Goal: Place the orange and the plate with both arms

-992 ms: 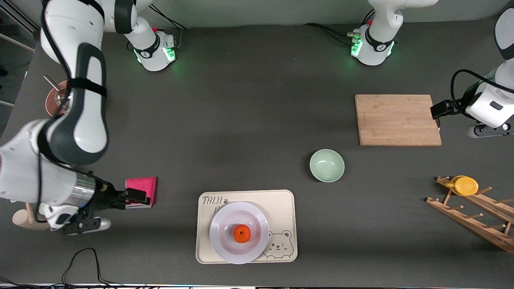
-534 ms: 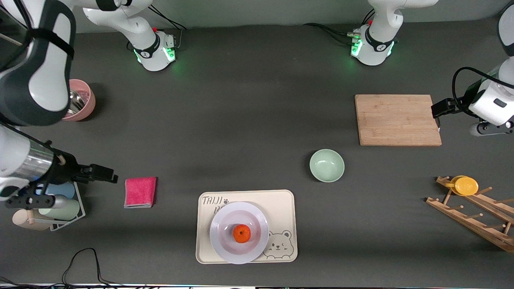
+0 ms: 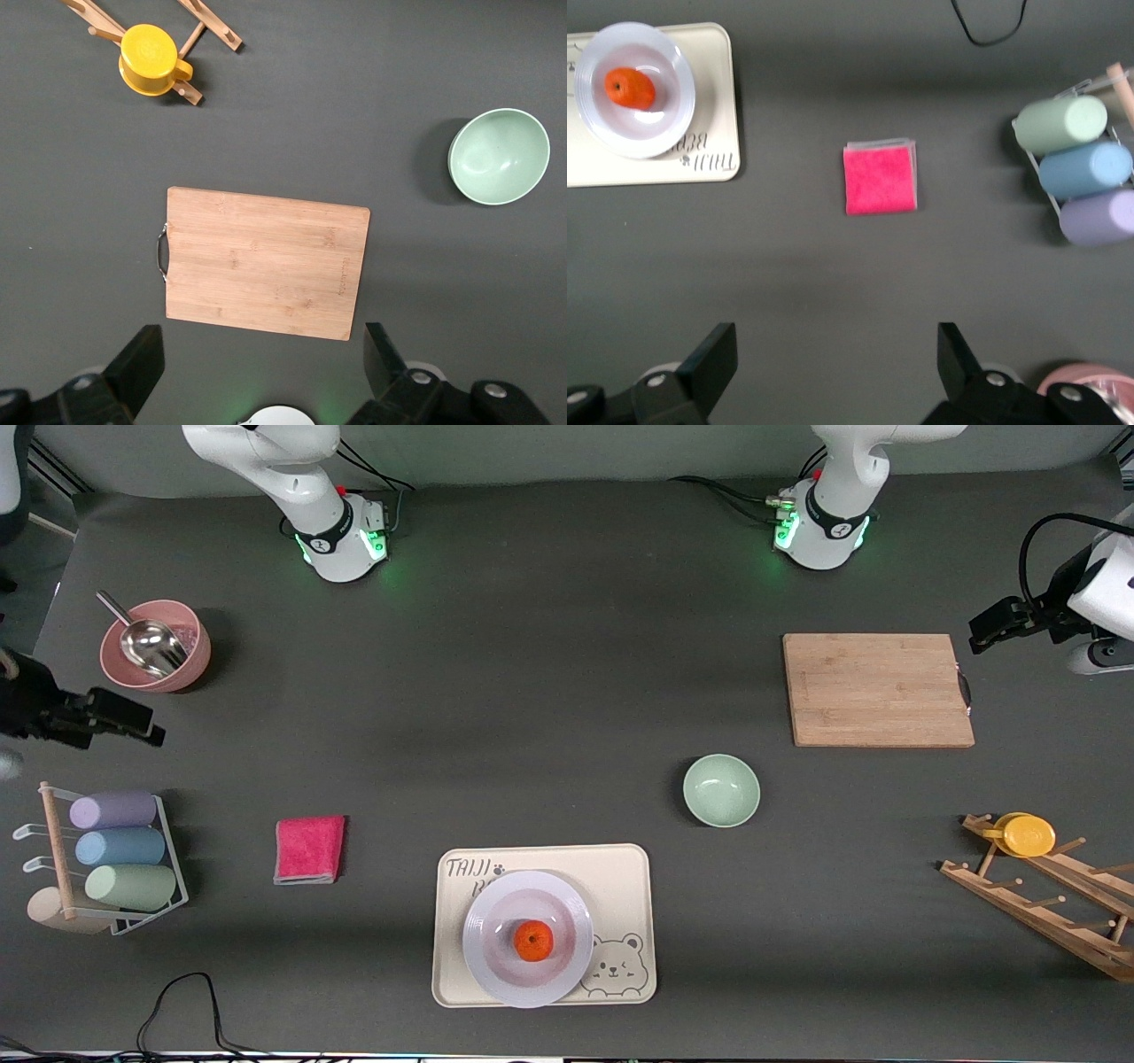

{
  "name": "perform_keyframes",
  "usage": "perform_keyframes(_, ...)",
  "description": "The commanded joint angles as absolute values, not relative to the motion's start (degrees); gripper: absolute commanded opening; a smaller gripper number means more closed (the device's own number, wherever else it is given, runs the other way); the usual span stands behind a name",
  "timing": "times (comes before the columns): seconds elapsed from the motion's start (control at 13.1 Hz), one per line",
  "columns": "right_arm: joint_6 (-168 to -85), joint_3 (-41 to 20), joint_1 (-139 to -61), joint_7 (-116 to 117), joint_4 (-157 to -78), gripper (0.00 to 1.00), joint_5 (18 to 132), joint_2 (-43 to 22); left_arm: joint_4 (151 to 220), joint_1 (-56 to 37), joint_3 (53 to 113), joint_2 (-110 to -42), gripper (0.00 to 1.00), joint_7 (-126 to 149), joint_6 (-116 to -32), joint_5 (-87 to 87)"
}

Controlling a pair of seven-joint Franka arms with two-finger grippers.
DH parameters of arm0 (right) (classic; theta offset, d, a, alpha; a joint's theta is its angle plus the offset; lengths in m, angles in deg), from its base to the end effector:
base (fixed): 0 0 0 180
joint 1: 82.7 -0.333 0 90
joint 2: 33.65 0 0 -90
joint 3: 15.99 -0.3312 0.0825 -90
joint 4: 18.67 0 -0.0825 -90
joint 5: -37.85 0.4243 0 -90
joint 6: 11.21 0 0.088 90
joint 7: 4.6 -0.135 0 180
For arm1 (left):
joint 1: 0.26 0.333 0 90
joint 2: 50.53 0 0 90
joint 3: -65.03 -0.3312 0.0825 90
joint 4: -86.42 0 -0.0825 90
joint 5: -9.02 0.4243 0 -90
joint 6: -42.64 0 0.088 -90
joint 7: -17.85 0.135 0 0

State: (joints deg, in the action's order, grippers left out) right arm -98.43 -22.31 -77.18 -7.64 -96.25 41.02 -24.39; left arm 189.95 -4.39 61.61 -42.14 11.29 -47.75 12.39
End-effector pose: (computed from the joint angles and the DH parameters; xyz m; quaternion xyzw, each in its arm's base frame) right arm 0.6423 0.0107 0.6189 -0.9991 0.0188 -0.0026 0.0366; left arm 0.5400 0.0030 0.5750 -0.9976 -0.0490 0.0399 0.0276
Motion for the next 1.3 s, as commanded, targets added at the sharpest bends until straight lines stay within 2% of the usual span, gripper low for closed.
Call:
perform_keyframes(0.0,-104.6,-29.9,-70.0,-9.5,-113.4,1.0,39.3,-36.1,189.7,-4.5,61.4,-41.3,1.0,12.0,-46.4,12.1)
perform_keyframes(0.15,-108.8,-30.0,-69.6,-9.4,-121.7,1.0,39.3,-40.9,189.3,-4.5,61.3,-41.7,1.0,12.0,-46.2,12.1)
perform_keyframes(0.46,-107.3,-29.6,-70.4,-8.6,-127.3,1.0,39.3,-45.5,189.2,-4.5,61.3,-42.1,1.0,12.0,-46.1,12.1)
perform_keyframes(0.69,-106.4,-28.5,-71.9,-8.7,-127.7,1.0,39.3,-46.5,189.2,-4.6,61.4,-42.2,1.0,12.0,-46.1,12.3)
perform_keyframes(0.92,-106.5,-21.5,-77.1,-8.7,-127.7,1.0,39.3,-46.1,188.5,-4.6,61.3,-42.8,1.0,11.9,-46.1,12.8)
perform_keyframes(1.22,-106.6,-21.3,-77.2,-8.9,-127.4,1.0,39.1,-45.9,187.6,-4.6,61.3,-43.4,1.0,11.2,-46.1,12.8)
